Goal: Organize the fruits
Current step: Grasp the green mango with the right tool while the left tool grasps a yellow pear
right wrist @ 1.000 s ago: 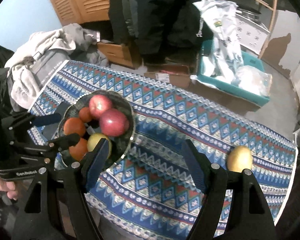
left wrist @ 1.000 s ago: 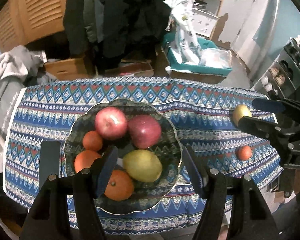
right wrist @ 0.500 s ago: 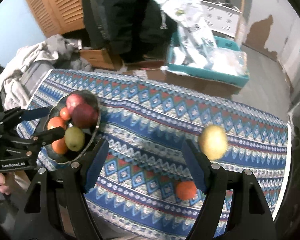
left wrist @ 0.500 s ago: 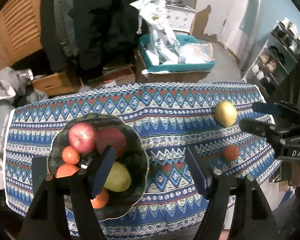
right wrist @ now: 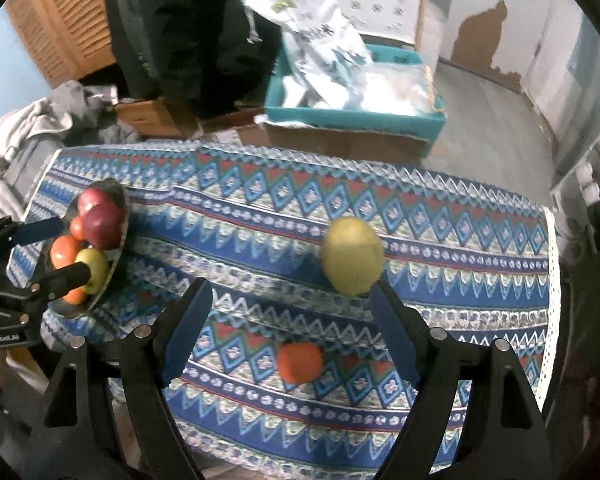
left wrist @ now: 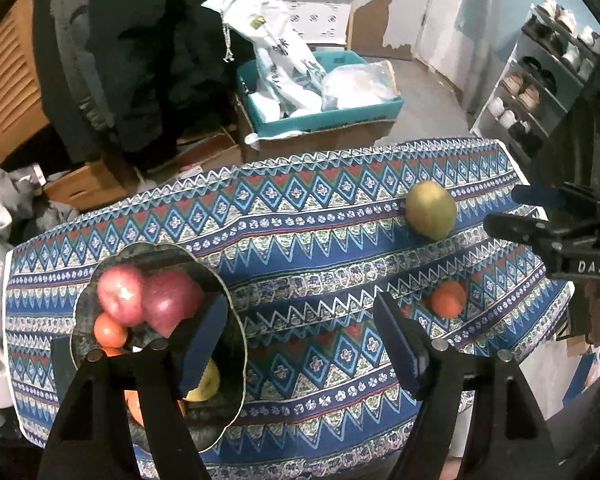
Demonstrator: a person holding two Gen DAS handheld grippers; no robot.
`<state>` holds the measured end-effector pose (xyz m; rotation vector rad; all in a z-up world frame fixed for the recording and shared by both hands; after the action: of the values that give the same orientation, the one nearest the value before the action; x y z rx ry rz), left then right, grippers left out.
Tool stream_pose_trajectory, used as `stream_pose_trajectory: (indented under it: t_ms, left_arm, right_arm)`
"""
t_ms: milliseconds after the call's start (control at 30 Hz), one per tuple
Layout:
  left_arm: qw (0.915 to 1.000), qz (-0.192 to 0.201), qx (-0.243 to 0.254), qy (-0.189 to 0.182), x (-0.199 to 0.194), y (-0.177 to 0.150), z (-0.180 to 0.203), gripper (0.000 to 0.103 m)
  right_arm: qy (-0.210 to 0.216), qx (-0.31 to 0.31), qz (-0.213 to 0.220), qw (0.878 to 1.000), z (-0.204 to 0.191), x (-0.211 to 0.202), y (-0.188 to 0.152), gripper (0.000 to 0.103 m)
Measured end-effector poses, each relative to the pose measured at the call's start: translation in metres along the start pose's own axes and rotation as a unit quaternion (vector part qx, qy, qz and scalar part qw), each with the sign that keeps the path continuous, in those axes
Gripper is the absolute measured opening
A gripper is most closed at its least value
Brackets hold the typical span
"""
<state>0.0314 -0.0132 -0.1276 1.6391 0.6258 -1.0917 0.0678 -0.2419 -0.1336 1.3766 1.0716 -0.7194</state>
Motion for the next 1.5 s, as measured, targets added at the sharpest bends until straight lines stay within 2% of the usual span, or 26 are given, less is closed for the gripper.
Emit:
stream_pose_trajectory:
  t_ms: [300,500,967,1233,1300,1400,1500]
  left_arm:
    - [0.9996,-0.025,-0.002,-0.016,0.034,0.016,0.004,0.079]
    - [0.9986,-0.045,-0.004,-0.026,0.064,0.026,0.005,0.079]
    - [0.9965,-0.072,0.016,-0.039,0.118,0.043,0.01,0.079]
    - [0.9952,-0.082,0.019,-0.049,0.132,0.045,0.015,0.079]
    - [0.995,-0.083,0.02,-0.052,0.133,0.044,0.017,0.079]
    - [0.9946,-0.085,0.02,-0.056,0.135,0.044,0.02,0.079]
    - [0.9943,-0.086,0.02,-0.06,0.135,0.043,0.023,0.079]
  right_arm:
    - [-0.021,0.011,-0.043,0.999,0.034,0.039,0.007,0.083]
    - [-0.016,0.026,-0.061,0.998,0.053,0.067,0.012,0.084]
    - [-0.037,0.012,-0.103,0.994,0.074,0.134,0.032,0.085]
    - [-0.022,0.019,-0.107,0.994,0.09,0.154,0.031,0.085]
    - [-0.021,0.019,-0.107,0.994,0.092,0.158,0.031,0.083]
    - [-0.015,0.016,-0.106,0.994,0.093,0.159,0.03,0.07]
    - [-0.016,0.014,-0.098,0.995,0.095,0.157,0.03,0.069]
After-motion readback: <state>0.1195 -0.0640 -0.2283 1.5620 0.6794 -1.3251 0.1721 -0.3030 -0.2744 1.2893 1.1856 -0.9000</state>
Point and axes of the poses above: each gripper's, at about its wrist camera, not at the fingertips, and x roughly the way its jaws point, z to its right, y to its top, the point moved 2 cm from there along x, roughly the way its jaws point, and after that the axes turned 13 degrees about x, right-handed, at the moved point
